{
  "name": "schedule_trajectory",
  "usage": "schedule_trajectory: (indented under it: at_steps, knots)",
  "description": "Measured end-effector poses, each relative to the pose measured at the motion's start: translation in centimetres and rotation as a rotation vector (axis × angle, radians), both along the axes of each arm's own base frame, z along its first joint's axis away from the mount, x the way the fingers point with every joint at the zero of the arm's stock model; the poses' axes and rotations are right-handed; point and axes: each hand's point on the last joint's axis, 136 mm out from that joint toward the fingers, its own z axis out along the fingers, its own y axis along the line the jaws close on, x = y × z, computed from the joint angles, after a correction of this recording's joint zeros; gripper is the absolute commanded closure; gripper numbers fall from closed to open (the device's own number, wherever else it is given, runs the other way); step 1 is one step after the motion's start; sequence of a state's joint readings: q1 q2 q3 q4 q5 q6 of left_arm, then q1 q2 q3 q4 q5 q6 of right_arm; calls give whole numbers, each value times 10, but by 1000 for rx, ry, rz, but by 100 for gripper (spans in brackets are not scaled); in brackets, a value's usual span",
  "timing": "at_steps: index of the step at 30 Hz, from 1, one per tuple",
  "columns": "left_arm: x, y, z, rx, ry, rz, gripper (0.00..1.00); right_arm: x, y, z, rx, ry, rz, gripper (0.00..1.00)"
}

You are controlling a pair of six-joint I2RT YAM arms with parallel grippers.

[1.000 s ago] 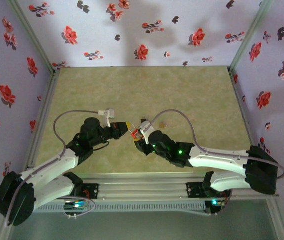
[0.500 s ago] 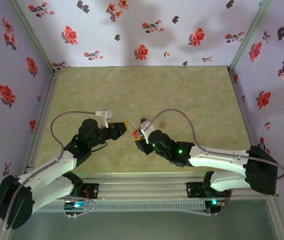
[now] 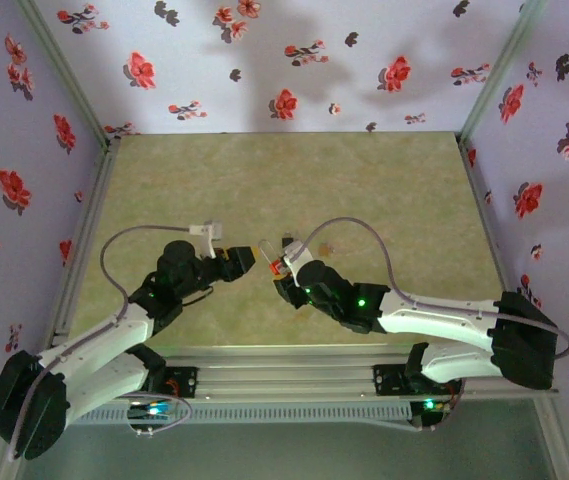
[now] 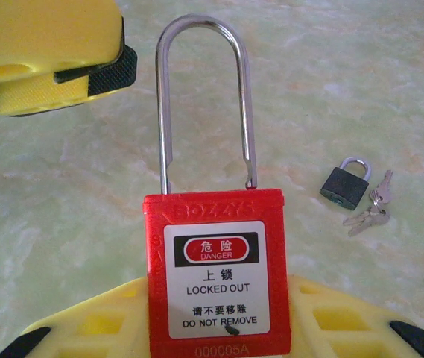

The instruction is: Lock with the key

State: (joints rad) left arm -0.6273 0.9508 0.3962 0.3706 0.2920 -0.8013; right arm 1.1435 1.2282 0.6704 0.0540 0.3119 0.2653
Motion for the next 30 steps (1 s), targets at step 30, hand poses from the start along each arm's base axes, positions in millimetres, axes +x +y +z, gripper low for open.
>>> schedule_trajectory:
  at_steps: [30]
  knots:
    - [0,-12,-3,-59,41,-51,59,-7,17,-6,-31,11,34,100]
